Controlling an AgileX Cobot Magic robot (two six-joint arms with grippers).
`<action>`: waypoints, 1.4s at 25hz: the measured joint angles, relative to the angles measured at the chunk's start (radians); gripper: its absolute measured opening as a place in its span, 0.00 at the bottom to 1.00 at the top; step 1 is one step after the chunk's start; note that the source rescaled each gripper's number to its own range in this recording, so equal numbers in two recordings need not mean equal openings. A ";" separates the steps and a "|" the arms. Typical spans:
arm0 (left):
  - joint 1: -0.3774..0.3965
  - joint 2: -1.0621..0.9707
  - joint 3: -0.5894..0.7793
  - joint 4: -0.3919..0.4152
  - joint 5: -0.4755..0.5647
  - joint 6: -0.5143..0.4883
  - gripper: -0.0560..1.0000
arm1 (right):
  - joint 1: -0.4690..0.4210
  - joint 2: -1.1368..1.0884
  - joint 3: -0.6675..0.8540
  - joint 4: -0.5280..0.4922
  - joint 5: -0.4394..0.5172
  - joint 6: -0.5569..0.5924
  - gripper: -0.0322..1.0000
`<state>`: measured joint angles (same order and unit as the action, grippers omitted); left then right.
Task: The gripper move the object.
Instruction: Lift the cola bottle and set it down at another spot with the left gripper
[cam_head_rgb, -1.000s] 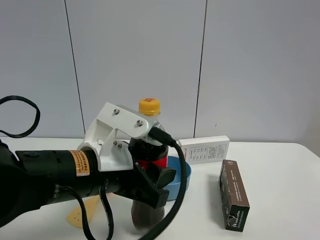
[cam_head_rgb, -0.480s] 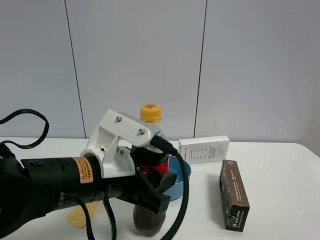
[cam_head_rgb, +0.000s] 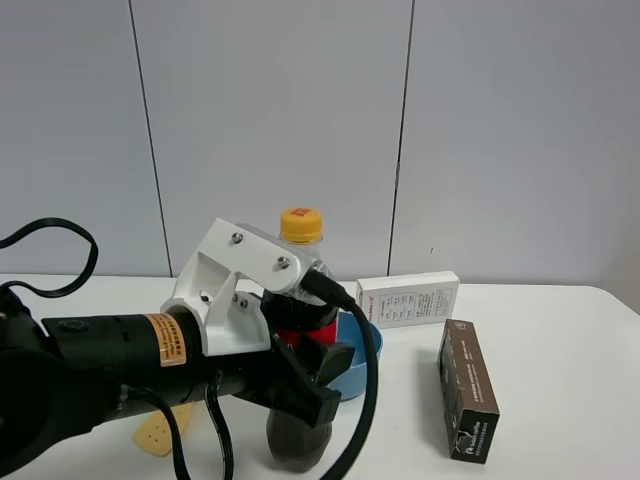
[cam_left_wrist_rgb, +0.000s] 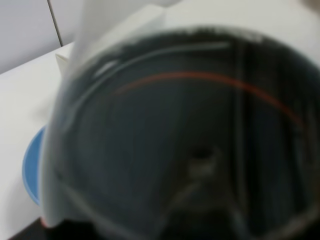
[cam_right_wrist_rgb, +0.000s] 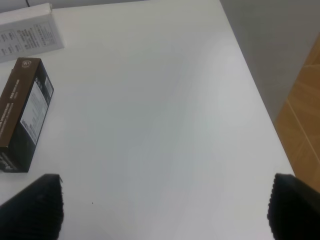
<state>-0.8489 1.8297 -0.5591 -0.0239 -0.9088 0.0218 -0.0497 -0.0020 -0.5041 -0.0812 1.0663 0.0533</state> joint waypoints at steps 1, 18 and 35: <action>0.000 -0.002 -0.002 0.000 -0.021 -0.002 0.22 | 0.000 0.000 0.000 0.000 0.000 0.000 1.00; 0.000 -0.046 -0.012 -0.009 -0.046 -0.006 0.61 | 0.000 0.000 0.000 0.000 0.000 0.000 1.00; 0.000 -0.375 -0.134 -0.043 0.223 -0.006 0.61 | 0.000 0.000 0.000 0.000 0.000 0.000 1.00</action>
<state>-0.8489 1.4546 -0.6931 -0.0669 -0.6857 0.0156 -0.0497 -0.0020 -0.5041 -0.0812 1.0663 0.0533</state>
